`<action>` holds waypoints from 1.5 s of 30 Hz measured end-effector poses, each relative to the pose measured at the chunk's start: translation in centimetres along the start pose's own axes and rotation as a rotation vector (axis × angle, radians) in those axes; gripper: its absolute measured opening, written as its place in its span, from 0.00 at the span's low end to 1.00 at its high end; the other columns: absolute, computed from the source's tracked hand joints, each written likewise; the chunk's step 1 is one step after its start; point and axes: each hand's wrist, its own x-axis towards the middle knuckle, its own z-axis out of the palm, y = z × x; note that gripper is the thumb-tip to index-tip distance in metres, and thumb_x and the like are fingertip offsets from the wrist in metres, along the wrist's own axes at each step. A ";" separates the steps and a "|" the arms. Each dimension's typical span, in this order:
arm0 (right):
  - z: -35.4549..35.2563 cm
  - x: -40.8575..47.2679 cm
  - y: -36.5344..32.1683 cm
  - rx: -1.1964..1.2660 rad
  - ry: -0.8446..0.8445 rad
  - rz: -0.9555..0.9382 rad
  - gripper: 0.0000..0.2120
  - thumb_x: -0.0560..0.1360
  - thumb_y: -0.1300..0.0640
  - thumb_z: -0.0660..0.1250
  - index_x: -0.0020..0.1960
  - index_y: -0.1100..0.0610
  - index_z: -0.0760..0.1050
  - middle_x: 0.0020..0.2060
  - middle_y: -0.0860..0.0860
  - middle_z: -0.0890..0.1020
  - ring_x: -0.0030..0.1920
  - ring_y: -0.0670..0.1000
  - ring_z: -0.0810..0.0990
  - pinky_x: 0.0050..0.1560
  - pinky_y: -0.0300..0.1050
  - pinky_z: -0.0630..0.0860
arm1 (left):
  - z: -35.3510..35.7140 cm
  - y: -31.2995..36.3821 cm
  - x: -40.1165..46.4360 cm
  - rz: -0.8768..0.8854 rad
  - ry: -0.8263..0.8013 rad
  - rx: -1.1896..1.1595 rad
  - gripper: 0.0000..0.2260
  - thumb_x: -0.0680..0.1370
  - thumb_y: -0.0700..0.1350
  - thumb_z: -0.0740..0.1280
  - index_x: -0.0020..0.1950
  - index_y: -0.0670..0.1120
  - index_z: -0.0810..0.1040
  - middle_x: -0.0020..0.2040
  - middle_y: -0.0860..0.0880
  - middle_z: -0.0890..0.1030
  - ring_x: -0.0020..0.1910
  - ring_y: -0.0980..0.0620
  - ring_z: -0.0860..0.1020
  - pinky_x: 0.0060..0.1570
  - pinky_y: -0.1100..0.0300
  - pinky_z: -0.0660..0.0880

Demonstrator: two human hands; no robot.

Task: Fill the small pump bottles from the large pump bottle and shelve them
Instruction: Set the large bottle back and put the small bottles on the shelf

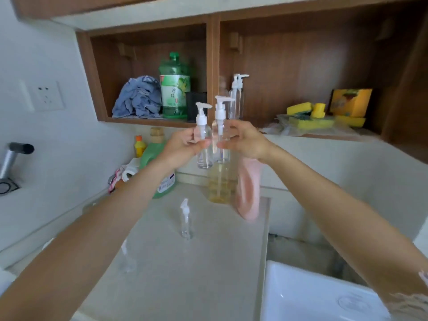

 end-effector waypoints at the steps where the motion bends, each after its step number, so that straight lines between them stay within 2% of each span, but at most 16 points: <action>1: -1.4 0.7 -1.3 0.015 0.003 -0.030 0.23 0.72 0.68 0.72 0.65 0.63 0.71 0.55 0.56 0.80 0.53 0.51 0.81 0.55 0.45 0.79 | -0.3 1.1 1.3 0.020 0.014 0.005 0.10 0.76 0.44 0.70 0.57 0.51 0.79 0.49 0.54 0.83 0.43 0.63 0.80 0.41 0.69 0.76; 4: -5.0 2.7 -4.2 -0.079 0.042 -0.096 0.22 0.72 0.67 0.72 0.65 0.62 0.72 0.55 0.55 0.80 0.53 0.48 0.80 0.55 0.45 0.79 | -0.4 3.7 5.0 0.060 0.070 0.001 0.09 0.77 0.44 0.70 0.56 0.49 0.79 0.49 0.50 0.84 0.47 0.55 0.81 0.50 0.59 0.78; 7: -7.5 5.3 -5.2 -0.174 0.085 -0.077 0.22 0.73 0.64 0.72 0.65 0.58 0.72 0.59 0.54 0.78 0.58 0.53 0.78 0.59 0.51 0.78 | 0.3 4.9 8.2 0.072 0.100 0.072 0.06 0.77 0.46 0.70 0.53 0.48 0.80 0.51 0.46 0.84 0.52 0.49 0.81 0.57 0.51 0.77; 9: -8.6 7.2 -4.8 -0.213 0.122 -0.022 0.25 0.73 0.63 0.73 0.68 0.58 0.70 0.62 0.54 0.76 0.60 0.55 0.77 0.61 0.54 0.76 | 1.1 5.3 10.3 0.069 0.122 0.109 0.08 0.76 0.47 0.70 0.52 0.45 0.81 0.51 0.43 0.84 0.53 0.46 0.81 0.58 0.47 0.76; 12: -9.6 9.3 -3.4 -0.263 0.153 0.051 0.27 0.73 0.62 0.72 0.70 0.59 0.68 0.63 0.52 0.75 0.62 0.55 0.75 0.63 0.51 0.74 | 2.7 5.4 13.0 0.056 0.149 0.165 0.05 0.77 0.47 0.69 0.47 0.46 0.80 0.46 0.47 0.83 0.49 0.48 0.81 0.53 0.52 0.77; 14: -10.0 10.4 -2.1 -0.350 0.193 0.095 0.25 0.74 0.60 0.71 0.69 0.59 0.69 0.59 0.51 0.75 0.59 0.53 0.75 0.58 0.45 0.74 | 3.9 5.0 14.6 0.042 0.167 0.230 0.05 0.77 0.47 0.69 0.43 0.46 0.78 0.42 0.49 0.81 0.46 0.50 0.79 0.50 0.55 0.75; 16: -9.9 11.2 -0.6 -0.397 0.204 0.144 0.22 0.75 0.59 0.71 0.67 0.58 0.71 0.55 0.50 0.75 0.55 0.52 0.75 0.53 0.44 0.72 | 4.8 4.3 15.8 0.018 0.179 0.303 0.07 0.77 0.47 0.69 0.48 0.43 0.80 0.47 0.47 0.82 0.49 0.48 0.79 0.53 0.54 0.75; 18: -9.9 12.8 1.4 -0.384 0.194 0.178 0.15 0.75 0.59 0.71 0.60 0.57 0.75 0.52 0.51 0.78 0.55 0.53 0.78 0.51 0.44 0.73 | 5.8 3.5 17.1 0.008 0.190 0.349 0.09 0.78 0.47 0.68 0.51 0.42 0.80 0.51 0.45 0.82 0.51 0.47 0.79 0.56 0.52 0.75; 21: -9.5 14.2 3.5 -0.357 0.196 0.171 0.07 0.75 0.59 0.70 0.53 0.55 0.77 0.49 0.51 0.81 0.52 0.51 0.79 0.50 0.43 0.73 | 6.9 2.2 18.1 0.019 0.211 0.442 0.11 0.78 0.48 0.68 0.54 0.41 0.79 0.51 0.43 0.82 0.52 0.45 0.79 0.54 0.52 0.75; 24: -9.3 14.9 4.4 -0.331 0.191 0.155 0.11 0.74 0.59 0.72 0.56 0.56 0.77 0.49 0.50 0.80 0.50 0.49 0.78 0.52 0.42 0.73 | 7.3 1.1 18.4 0.069 0.252 0.564 0.17 0.77 0.53 0.68 0.56 0.40 0.77 0.49 0.43 0.82 0.50 0.43 0.80 0.45 0.55 0.73; 26: -9.2 15.4 4.8 -0.357 0.155 0.193 0.13 0.73 0.60 0.73 0.56 0.56 0.78 0.49 0.50 0.80 0.50 0.50 0.79 0.53 0.43 0.74 | 7.2 0.8 18.3 0.067 0.269 0.662 0.21 0.75 0.54 0.69 0.60 0.41 0.74 0.50 0.41 0.82 0.51 0.41 0.80 0.47 0.52 0.75; 29: -9.1 15.8 5.1 -0.442 0.129 0.242 0.12 0.72 0.59 0.74 0.54 0.58 0.79 0.48 0.53 0.81 0.50 0.53 0.81 0.56 0.49 0.79 | 7.0 0.7 17.9 0.075 0.311 0.796 0.29 0.75 0.55 0.69 0.70 0.43 0.63 0.52 0.39 0.82 0.54 0.38 0.78 0.51 0.47 0.74; 35: -8.6 16.4 4.7 -0.466 0.203 0.273 0.13 0.70 0.60 0.76 0.52 0.61 0.80 0.49 0.55 0.82 0.50 0.54 0.82 0.54 0.50 0.80 | 6.7 0.4 16.8 0.066 0.335 0.969 0.23 0.77 0.49 0.68 0.66 0.49 0.60 0.49 0.40 0.80 0.48 0.37 0.79 0.40 0.50 0.73; 40: -8.0 16.9 4.8 -0.488 0.247 0.266 0.14 0.69 0.62 0.76 0.53 0.60 0.78 0.49 0.55 0.81 0.48 0.53 0.79 0.44 0.42 0.77 | 7.0 0.1 17.1 0.107 0.313 1.047 0.26 0.78 0.51 0.66 0.72 0.53 0.58 0.49 0.41 0.81 0.50 0.38 0.79 0.43 0.48 0.75; 45: -8.4 16.9 4.6 -0.483 0.289 0.249 0.15 0.71 0.63 0.74 0.57 0.60 0.77 0.53 0.55 0.80 0.51 0.53 0.79 0.46 0.41 0.75 | 7.2 0.3 17.0 0.058 0.340 1.048 0.27 0.78 0.51 0.66 0.74 0.52 0.57 0.52 0.40 0.80 0.51 0.37 0.79 0.44 0.48 0.74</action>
